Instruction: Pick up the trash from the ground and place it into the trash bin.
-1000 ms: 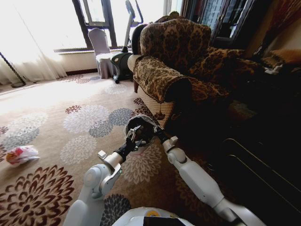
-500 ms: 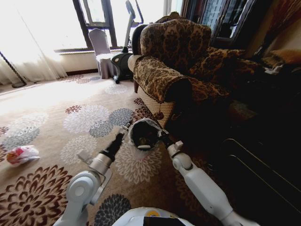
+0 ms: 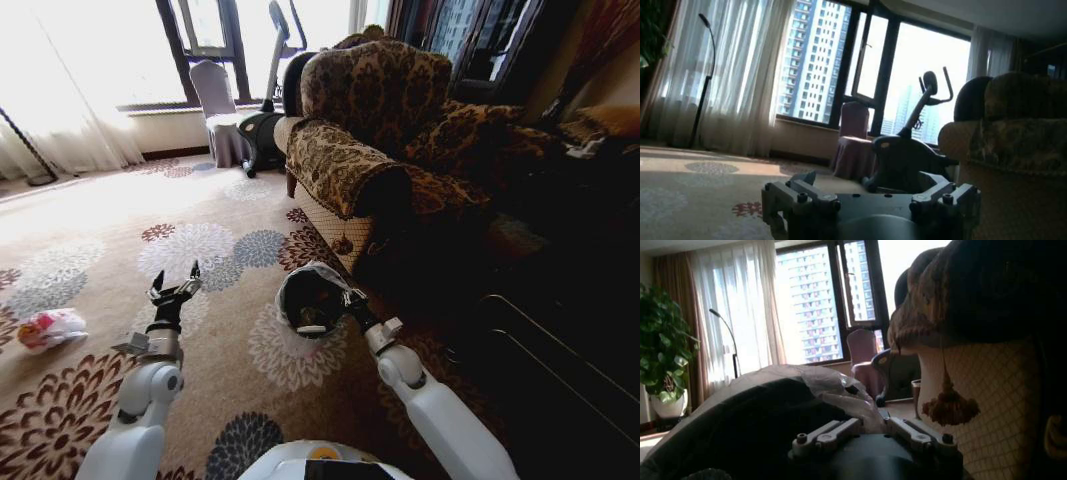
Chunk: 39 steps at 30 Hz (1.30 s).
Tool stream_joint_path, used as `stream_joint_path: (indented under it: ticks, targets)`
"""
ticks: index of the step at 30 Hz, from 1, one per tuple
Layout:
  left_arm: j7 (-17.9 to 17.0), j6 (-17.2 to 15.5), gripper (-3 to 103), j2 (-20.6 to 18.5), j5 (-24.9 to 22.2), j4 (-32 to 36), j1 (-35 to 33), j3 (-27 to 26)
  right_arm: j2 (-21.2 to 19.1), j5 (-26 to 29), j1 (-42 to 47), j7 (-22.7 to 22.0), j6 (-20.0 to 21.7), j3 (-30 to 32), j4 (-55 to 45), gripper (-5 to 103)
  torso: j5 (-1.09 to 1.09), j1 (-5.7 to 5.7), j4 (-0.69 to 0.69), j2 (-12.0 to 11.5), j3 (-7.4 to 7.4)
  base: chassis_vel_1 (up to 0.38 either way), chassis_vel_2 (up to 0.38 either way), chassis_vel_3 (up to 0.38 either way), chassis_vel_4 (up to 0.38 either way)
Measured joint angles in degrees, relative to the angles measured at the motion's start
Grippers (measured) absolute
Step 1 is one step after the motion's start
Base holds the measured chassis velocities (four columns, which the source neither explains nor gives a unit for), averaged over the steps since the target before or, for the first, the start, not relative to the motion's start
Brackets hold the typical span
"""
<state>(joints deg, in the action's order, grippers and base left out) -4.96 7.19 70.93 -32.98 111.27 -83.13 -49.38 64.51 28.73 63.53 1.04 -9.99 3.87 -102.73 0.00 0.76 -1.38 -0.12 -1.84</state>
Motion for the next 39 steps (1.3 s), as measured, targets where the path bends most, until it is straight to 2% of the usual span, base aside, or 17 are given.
stream_joint_path:
  ticks: [7, 9, 14, 18, 20, 24, 29, 31, 34, 39]
  targets:
    - [-0.66, 0.68, 100, 0.61, 2.52, -0.54, -0.16, 0.42, -0.13, -0.97, 5.78, 0.01, -0.38, 2.92, -4.25, 0, -0.02, 0.0, -0.01, 0.0, 0.0, 0.238, 0.24, -0.22, -0.237]
    - [-0.7, 0.67, 100, 0.78, 3.06, -0.15, -0.1, 0.72, -0.07, -1.34, 7.69, 0.01, -0.55, 3.93, -5.52, 0, 0.04, 0.01, -0.01, 0.0, 0.0, 0.289, 0.305, -0.295, -0.309]
    - [-0.8, 0.59, 100, 0.89, 3.27, 0.39, -0.18, 0.84, -0.01, -1.69, 10.12, 0.0, -0.69, 5.27, -7.45, 0, -0.02, 0.01, 0.01, 0.0, 0.0, 0.303, 0.324, -0.31, -0.318]
    - [-0.9, 0.59, 100, 0.87, 3.21, 0.65, -0.5, 0.56, 0.15, -2.14, 11.03, 0.02, -0.69, 5.43, -8.09, 0, 0.05, 0.0, 0.01, 0.0, 0.0, 0.319, 0.311, -0.317, -0.339]
    - [-0.98, 0.6, 100, 0.84, 2.94, 0.89, -1.09, -0.02, 0.47, -2.34, 11.22, 0.01, -0.69, 5.29, -8.42, 0, -0.04, 0.0, -0.04, -0.01, 0.0, 0.258, 0.241, -0.25, -0.231]
    - [-0.98, 0.5, 100, 0.76, 2.57, 0.97, -1.36, -0.65, 0.76, -2.2, 11.19, 0.05, -0.63, 4.81, -8.92, 0, 0.01, 0.0, -0.05, 0.0, 0.0, 0.161, 0.163, -0.111, -0.112]
    - [-0.98, -0.55, 100, 0.61, 1.83, -0.17, -1.65, -1.36, 0.91, -2.03, 11.38, -0.01, -0.56, 4.72, -9.38, 0, 0.05, 0.0, 0.05, 0.0, -0.01, 0.001, -0.021, 0.019, 0.012]
    - [-1.14, -0.76, 100, 0.72, 1.78, -0.88, -1.61, -1.36, 0.86, -1.88, 11.43, -0.03, -0.61, 4.89, -9.4, 0, 0.0, 0.0, 0.06, 0.0, -0.01, -0.069, -0.027, 0.068, 0.042]
    - [-1.71, -0.99, 100, 0.88, 1.78, -1.66, -1.4, -1.27, 0.86, -1.56, 11.42, -0.03, -0.85, 5.01, -9.44, 0, 0.02, 0.0, 0.0, 0.0, -0.01, 0.0, 0.0, 0.0, 0.0]
    - [-2.64, -1.38, 100, 1.03, 1.78, -2.35, -0.97, -1.05, 0.87, -1.57, 11.41, -0.02, -1.13, 5.3, -9.4, 0, 0.01, 0.0, -0.02, 0.0, 0.0, 0.053, 0.066, 0.029, 0.044]
